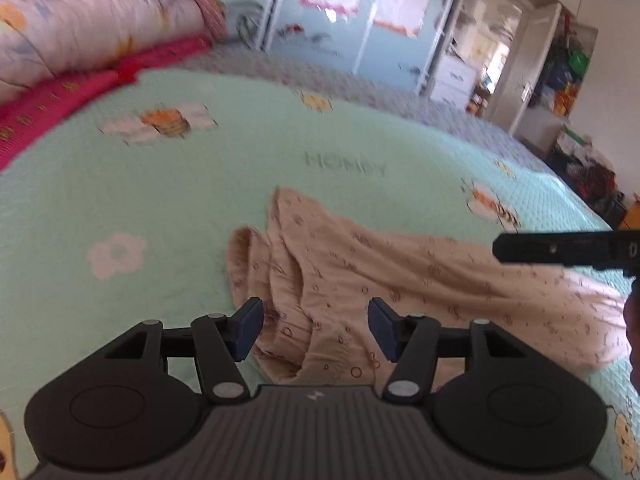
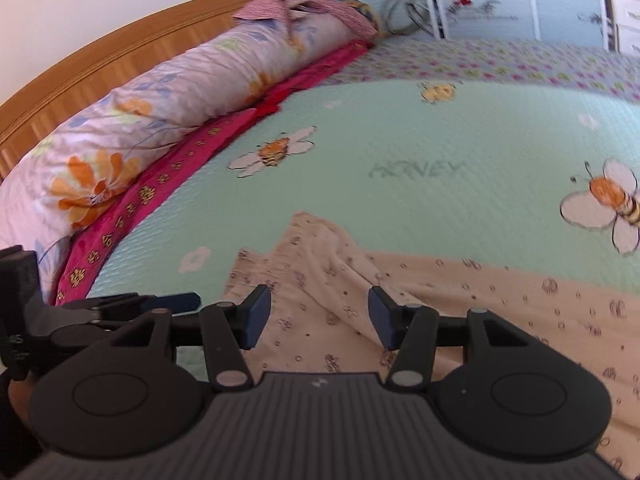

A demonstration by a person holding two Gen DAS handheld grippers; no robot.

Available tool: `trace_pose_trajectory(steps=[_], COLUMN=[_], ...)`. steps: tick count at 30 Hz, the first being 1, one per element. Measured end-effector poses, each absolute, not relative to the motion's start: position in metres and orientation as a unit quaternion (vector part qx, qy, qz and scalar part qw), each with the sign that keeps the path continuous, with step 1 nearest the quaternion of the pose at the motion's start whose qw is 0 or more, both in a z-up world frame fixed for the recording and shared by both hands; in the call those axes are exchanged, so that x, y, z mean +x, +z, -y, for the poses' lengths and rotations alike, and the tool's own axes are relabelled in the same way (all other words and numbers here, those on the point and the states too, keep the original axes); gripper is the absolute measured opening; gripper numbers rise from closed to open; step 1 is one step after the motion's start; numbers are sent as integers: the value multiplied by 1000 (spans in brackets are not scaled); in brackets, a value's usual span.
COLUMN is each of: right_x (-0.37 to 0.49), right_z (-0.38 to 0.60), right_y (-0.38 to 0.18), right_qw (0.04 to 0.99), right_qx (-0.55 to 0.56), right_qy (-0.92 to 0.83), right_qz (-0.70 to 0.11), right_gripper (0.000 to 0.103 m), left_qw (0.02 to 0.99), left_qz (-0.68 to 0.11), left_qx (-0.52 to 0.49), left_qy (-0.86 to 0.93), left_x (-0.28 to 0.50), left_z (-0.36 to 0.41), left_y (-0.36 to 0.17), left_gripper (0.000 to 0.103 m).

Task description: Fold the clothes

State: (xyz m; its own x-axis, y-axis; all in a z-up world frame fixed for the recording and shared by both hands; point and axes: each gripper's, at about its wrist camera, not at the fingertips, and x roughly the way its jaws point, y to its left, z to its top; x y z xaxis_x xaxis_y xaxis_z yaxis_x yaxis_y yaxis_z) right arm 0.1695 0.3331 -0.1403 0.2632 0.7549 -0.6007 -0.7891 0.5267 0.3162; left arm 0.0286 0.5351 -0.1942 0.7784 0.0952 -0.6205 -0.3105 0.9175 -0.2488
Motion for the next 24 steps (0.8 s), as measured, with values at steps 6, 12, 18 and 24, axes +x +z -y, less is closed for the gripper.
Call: trace_pose_trajectory(steps=[6,12,18,24], right_x=[179,180,183,197], right_z=[-352,-366,-378,-410], right_y=[-137,-139,-138,-139], right_qw=[793,789,787,765], right_qx=[-35,-40,-52,-71], right_qy=[494,500,503,525], right_qz=[-354,-355,-353,-366], right_gripper=[56,59,59,60], left_qw=[905,898,912,930], left_qz=[-338,-325,-288,-195], left_qx=[-234,-296,-288,-312], left_qy=[108,34,52,15], left_x=[38,35,-2,-43], left_z=[-551,-556,-551,-530], left_y=[-209,-211,-206,-217], left_gripper=[59,9,7,7])
